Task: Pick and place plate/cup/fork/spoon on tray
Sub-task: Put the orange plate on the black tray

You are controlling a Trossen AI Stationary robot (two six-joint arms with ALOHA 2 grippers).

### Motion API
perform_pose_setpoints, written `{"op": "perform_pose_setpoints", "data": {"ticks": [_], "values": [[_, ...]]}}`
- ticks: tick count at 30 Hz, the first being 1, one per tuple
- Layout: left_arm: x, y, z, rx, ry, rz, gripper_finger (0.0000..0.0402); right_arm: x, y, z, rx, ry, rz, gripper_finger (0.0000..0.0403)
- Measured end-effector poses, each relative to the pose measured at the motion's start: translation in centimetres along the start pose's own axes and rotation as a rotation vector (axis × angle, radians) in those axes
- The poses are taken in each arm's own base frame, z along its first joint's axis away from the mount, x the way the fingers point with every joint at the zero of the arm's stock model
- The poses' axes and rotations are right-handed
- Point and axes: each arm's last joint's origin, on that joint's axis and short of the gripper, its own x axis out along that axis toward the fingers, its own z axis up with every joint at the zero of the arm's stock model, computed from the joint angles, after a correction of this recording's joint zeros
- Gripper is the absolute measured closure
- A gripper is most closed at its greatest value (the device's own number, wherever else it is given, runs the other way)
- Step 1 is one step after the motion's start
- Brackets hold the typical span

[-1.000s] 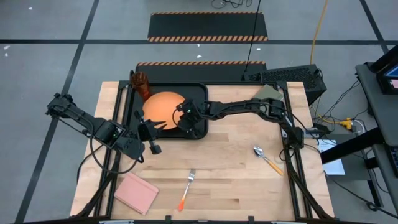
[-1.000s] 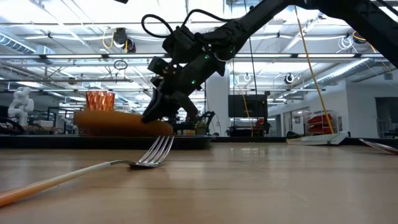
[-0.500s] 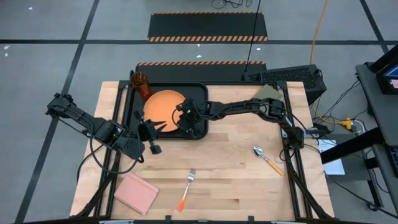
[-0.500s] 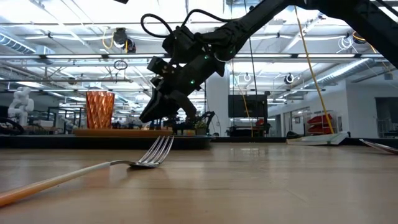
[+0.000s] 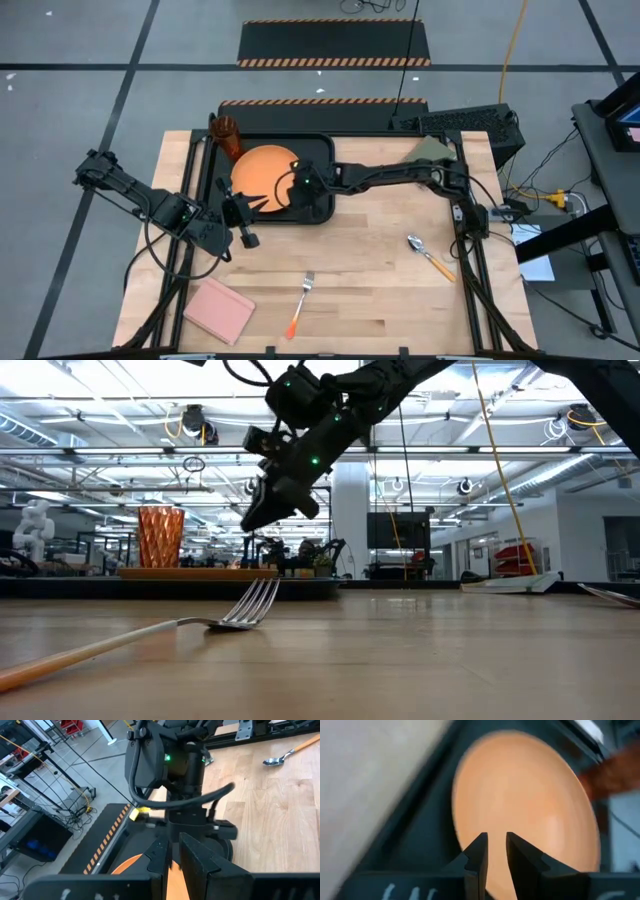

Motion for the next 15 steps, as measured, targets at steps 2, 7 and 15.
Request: {"op": "perform_pose_setpoints", "data": {"ticks": [2,7,15], "values": [[0.0,0.0,0.0,0.000,0.000,0.000,0.0353,-0.2,-0.4,-0.5,0.018,0.057,-0.024,0.0339],[0.0,0.0,0.0,0.001,0.000,0.000,0.0353,-0.2,-1.4,-2.2,0.100,0.131,-0.017,0.0339],[0.0,0.0,0.0,0.001,0.000,0.000,0.0353,0.5,-2.1,-3.9,0.159,0.138,-0.044,0.0377]]}}
